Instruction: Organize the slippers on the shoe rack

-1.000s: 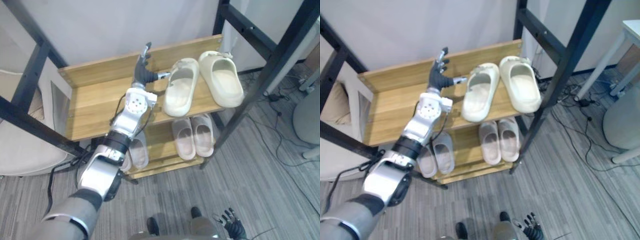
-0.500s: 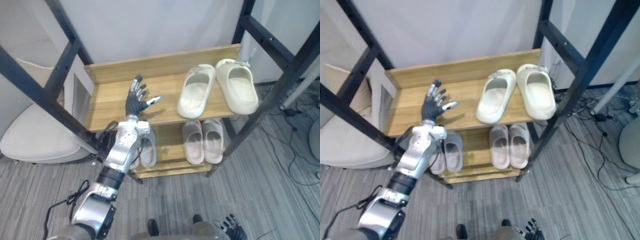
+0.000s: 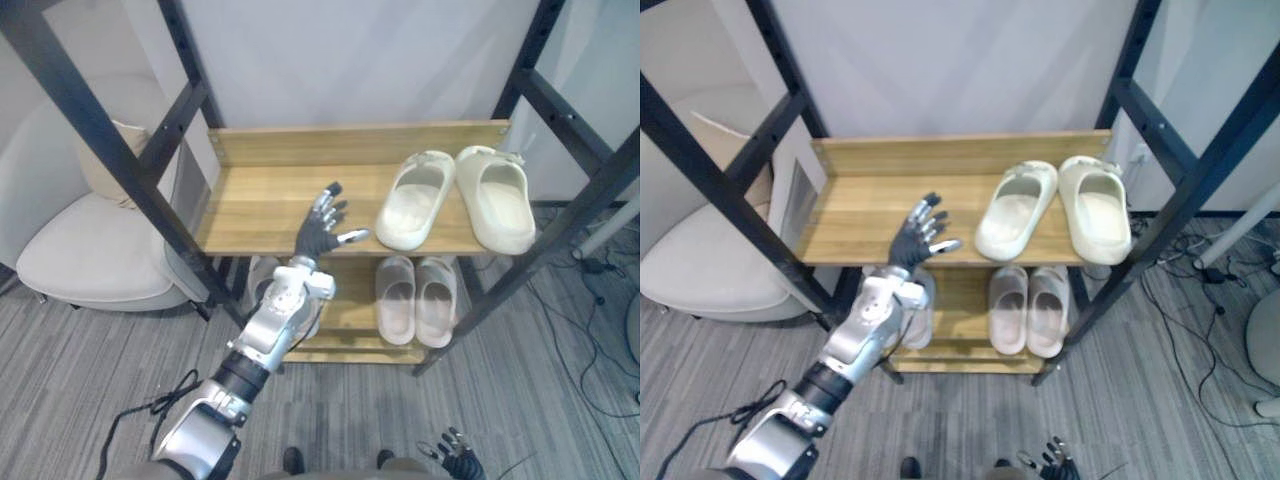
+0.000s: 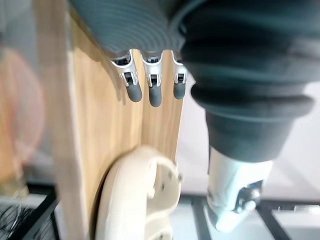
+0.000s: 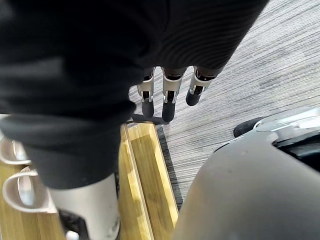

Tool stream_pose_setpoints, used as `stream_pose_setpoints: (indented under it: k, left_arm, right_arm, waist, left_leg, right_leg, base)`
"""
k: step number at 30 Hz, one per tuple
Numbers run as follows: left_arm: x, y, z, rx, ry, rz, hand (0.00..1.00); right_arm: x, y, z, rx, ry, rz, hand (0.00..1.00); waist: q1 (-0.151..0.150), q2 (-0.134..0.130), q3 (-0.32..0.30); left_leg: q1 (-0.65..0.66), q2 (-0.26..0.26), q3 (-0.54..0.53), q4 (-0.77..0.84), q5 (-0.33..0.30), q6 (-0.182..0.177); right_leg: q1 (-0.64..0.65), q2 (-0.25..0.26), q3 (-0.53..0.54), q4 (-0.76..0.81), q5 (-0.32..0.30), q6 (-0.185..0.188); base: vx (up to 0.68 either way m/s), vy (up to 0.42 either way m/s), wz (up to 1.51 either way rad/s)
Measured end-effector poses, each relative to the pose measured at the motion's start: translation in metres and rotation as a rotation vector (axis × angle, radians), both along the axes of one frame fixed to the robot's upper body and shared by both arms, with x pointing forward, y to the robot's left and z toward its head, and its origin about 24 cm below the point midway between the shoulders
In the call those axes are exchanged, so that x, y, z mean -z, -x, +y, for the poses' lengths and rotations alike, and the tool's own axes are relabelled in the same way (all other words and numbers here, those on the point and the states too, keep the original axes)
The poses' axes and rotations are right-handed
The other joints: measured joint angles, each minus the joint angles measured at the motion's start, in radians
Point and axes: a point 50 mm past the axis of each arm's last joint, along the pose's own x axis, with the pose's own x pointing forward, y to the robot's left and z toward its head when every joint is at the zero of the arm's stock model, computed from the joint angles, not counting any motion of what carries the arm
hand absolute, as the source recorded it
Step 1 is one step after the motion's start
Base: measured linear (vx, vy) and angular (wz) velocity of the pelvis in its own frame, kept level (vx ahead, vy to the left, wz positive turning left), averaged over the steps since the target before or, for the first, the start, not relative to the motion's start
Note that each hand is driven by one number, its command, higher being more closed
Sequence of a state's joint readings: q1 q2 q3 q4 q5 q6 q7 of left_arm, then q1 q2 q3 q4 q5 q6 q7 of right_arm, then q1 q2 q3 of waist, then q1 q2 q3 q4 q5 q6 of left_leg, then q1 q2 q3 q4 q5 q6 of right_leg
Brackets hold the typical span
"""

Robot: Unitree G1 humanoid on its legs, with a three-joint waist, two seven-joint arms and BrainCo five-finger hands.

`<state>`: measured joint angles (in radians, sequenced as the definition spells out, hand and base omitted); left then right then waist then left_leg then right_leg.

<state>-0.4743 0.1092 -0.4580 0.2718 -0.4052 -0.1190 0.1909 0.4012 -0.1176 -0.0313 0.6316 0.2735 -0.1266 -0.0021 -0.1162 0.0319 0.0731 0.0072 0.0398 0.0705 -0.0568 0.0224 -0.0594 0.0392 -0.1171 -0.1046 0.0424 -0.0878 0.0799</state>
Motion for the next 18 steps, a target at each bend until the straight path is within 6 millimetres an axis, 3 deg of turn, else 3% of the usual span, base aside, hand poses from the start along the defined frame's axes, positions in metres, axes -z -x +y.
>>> stream_pose_setpoints:
  k: [5, 18]
  left_arm:
    - [0.008, 0.005, -0.029, 0.078, -0.014, 0.040, 0.00]
    - [-0.008, 0.010, -0.082, 0.214, -0.007, 0.030, 0.00]
  right_arm:
    - [0.001, -0.002, 0.001, 0.001, -0.001, 0.005, 0.00]
    - [0.002, 0.000, 0.002, 0.015, -0.002, 0.008, 0.00]
  waist:
    - [-0.004, -0.010, -0.006]
    - [-0.007, -0.019, -0.009]
  left_leg:
    - [0.030, -0.002, 0.000, -0.011, 0.002, 0.000]
    - [0.026, -0.003, 0.030, -0.009, 0.000, 0.002]
  right_leg:
    - [0.030, -0.001, -0.005, -0.017, 0.003, 0.001]
    - [-0.022, -0.007, 0.036, 0.059, -0.026, 0.011]
  base:
    - [0.00, 0.002, 0.02]
    - [-0.01, 0.005, -0.07]
